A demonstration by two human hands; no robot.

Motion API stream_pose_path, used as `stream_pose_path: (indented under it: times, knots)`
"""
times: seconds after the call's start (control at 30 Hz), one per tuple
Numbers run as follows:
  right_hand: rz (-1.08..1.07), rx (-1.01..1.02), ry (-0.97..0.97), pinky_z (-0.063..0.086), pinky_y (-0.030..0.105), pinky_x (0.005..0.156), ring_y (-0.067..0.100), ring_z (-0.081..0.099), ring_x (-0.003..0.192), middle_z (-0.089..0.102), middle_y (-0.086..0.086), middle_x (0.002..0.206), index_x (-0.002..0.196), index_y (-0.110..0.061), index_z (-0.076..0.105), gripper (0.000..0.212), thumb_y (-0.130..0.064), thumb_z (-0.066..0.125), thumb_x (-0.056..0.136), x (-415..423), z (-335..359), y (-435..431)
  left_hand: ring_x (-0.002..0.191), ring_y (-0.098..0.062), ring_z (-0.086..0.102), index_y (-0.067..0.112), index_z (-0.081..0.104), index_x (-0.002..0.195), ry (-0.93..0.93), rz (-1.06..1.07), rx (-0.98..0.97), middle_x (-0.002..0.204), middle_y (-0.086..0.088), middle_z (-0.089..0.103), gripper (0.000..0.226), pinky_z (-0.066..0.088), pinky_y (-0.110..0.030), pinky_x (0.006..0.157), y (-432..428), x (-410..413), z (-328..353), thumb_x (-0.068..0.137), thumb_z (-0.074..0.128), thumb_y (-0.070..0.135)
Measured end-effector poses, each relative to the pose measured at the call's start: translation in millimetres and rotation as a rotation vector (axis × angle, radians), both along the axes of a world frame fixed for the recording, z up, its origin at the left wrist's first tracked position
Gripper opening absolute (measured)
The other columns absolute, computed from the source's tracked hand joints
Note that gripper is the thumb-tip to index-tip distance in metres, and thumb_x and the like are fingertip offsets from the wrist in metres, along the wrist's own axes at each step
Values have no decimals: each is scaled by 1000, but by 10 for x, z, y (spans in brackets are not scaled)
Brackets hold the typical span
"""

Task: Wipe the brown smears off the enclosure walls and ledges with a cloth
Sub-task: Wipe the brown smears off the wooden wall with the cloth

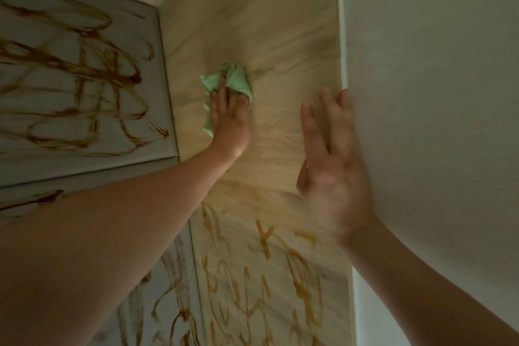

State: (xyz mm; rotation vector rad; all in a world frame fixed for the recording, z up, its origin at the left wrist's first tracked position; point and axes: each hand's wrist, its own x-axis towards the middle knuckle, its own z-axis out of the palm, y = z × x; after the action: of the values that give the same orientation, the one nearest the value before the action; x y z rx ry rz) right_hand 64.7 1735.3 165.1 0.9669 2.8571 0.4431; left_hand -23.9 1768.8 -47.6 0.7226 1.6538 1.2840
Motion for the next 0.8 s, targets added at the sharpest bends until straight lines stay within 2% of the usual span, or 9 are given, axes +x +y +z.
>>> stream_pose_path:
  times: [0.1,0.2,0.27,0.33,0.53,0.63,0.7,0.77,0.8]
  knots:
    - [-14,44,-75,29,58,122,52,20,152,33,35,158,145,8,51,53,12,35,94,-20,-24,-7,159,-34,-7,23,25,160,131,-41,176,173,-9,-2,51,-3,-52,128,-175,189,360,110,20,27]
    - [-5,141,-280,17,54,127,50,17,154,26,31,163,146,3,52,50,-9,49,98,-43,8,56,159,-25,-11,32,23,162,192,-115,275,173,-5,-3,58,-9,-43,127,-275,235,419,105,14,42]
    - [-4,210,-369,14,54,128,47,12,156,13,29,168,155,-2,42,61,-22,47,97,-117,38,176,159,-36,-1,21,46,153,298,-96,300,172,-14,11,51,3,-54,127,-78,80,238,107,25,28]
    - [-7,274,-389,11,56,128,46,6,157,5,29,168,161,-4,29,65,-31,42,102,-193,16,278,156,-46,12,7,54,143,438,-36,294,167,-21,25,43,16,-64,123,239,-117,25,102,40,4]
    - [-11,317,-406,2,56,128,50,5,156,7,26,169,162,-5,26,70,-39,45,105,-224,-92,302,156,-46,8,-2,46,148,328,0,94,168,-22,21,51,9,-59,126,482,-462,-92,100,31,1]
    - [-20,306,-451,0,56,128,50,2,156,5,25,170,163,-6,24,80,-48,52,101,-256,-73,297,157,-42,7,9,43,152,380,15,227,169,-19,19,53,9,-62,125,256,-194,318,101,29,10]
    - [-18,309,-482,1,58,128,51,2,155,3,26,170,163,-7,23,85,-52,54,98,-259,-77,306,159,-32,-8,26,26,161,329,-4,346,171,-2,-2,54,0,-54,127,195,-142,515,107,30,24]
    - [-17,305,-494,2,58,127,52,3,155,3,27,170,163,-7,24,89,-54,57,96,-242,-83,326,159,-26,-14,36,16,162,289,-22,328,168,9,-9,56,-7,-44,127,292,-228,375,106,18,40]
    - [-4,307,-498,2,59,127,53,3,155,4,27,169,162,-6,25,90,-55,58,94,-242,-92,355,159,-28,-10,29,22,163,300,-20,262,170,6,-6,59,-5,-45,128,385,-294,196,105,16,38]
